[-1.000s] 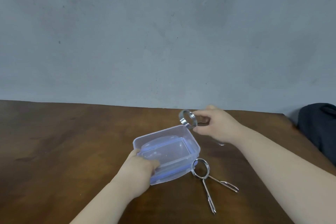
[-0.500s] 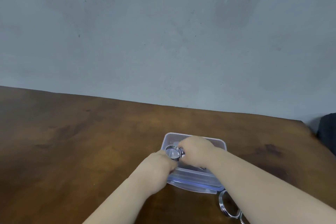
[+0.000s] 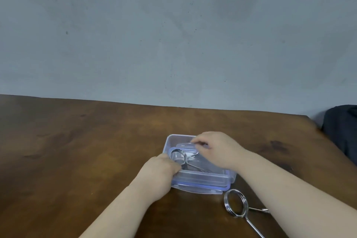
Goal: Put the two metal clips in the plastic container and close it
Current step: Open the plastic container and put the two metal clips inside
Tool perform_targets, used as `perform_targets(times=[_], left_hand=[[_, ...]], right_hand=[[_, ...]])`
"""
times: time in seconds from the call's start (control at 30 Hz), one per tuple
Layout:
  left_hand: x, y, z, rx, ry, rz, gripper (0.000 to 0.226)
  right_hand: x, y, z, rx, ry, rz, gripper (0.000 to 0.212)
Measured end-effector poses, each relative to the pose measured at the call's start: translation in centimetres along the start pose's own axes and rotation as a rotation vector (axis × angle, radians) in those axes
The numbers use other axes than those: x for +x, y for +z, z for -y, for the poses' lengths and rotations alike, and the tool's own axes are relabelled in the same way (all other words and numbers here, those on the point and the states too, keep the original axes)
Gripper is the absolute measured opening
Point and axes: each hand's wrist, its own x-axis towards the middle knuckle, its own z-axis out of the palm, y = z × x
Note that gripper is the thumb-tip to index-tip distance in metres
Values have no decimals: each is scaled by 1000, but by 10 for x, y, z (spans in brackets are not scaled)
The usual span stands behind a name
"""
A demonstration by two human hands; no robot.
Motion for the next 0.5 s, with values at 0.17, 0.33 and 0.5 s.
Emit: perform_targets(times=[0.17, 0.33, 0.5], left_hand=[[5, 8, 6, -22, 47, 4, 29], [8, 9, 1, -56, 42, -18, 25], [11, 10, -2, -65, 21, -30, 25]], right_hand=[[-68, -19, -29, 43, 110, -150, 21], [-123, -5, -43, -86, 155, -26, 45], [-140, 18, -51, -247, 197, 110, 74]])
